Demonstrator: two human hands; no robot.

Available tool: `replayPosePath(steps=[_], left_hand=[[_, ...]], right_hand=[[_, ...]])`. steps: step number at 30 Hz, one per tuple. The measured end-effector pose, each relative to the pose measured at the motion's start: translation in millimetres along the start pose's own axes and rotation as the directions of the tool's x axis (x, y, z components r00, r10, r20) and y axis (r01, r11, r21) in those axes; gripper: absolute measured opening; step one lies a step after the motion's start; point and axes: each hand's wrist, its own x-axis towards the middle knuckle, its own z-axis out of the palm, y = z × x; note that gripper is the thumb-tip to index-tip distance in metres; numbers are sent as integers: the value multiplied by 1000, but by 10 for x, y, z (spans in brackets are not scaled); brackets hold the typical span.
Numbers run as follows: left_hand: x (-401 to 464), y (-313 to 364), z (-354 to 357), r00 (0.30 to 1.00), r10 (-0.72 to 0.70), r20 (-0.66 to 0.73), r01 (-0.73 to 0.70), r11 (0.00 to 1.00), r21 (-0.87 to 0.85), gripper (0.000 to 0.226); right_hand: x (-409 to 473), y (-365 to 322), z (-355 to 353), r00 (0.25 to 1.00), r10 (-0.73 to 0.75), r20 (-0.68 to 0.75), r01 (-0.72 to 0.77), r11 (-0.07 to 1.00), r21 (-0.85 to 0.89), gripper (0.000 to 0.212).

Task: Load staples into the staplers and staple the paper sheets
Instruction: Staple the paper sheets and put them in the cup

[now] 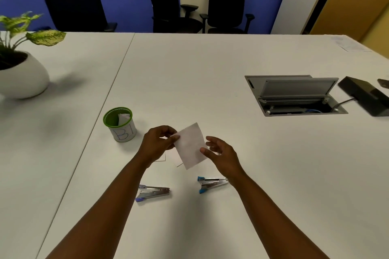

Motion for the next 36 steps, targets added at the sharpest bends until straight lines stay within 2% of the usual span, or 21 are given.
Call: replayPosePath(steps=[3, 5, 8, 11, 13, 15, 19, 24, 29, 32, 36], left_hand=[[-96, 113, 22, 998, 40, 46, -41, 999, 17, 13], [-156, 150, 53, 997, 59, 39, -60, 998, 12, 14], [-216, 172, 81, 999, 42, 13, -40, 995, -96, 14], [-268, 175, 105, 999, -43, 19, 47, 969, -244, 9], [-315, 154, 134, 985, -118, 122, 151, 940, -306, 8], [-353, 105, 173, 967, -149, 208, 198, 951, -239, 7], [-357, 45, 215, 970, -188, 155, 219, 952, -216, 4], [-337, 26, 162, 964, -199, 175, 226, 962, -153, 5], [-341, 20, 151, 954, -210, 211, 240, 963, -125, 4], [-341, -4, 142, 950, -235, 208, 265, 955, -130, 2], [-335, -35, 136, 949, -259, 180, 283, 952, -120, 16]], right_hand=[[-66, -52, 15, 998, 45, 46, -51, 991, 126, 28], [-120, -56, 25, 997, 72, 13, -73, 990, 123, 21], [-167, -41, 32, 994, 100, -43, -94, 987, 128, 20], [-187, -55, 40, 987, 142, -77, -120, 963, 240, 18], [-196, -76, 53, 983, 161, -93, -125, 943, 309, 15], [-201, -91, 68, 982, 167, -92, -129, 935, 330, 12], [-205, -105, 89, 985, 168, -38, -148, 940, 307, 13], [-196, -129, 108, 984, 175, 31, -176, 932, 316, 19], [-179, -168, 100, 984, 176, 15, -169, 912, 374, 18], [-165, -176, 112, 986, 165, -1, -155, 929, 335, 20], [-159, -171, 130, 983, 182, 26, -181, 931, 318, 21]])
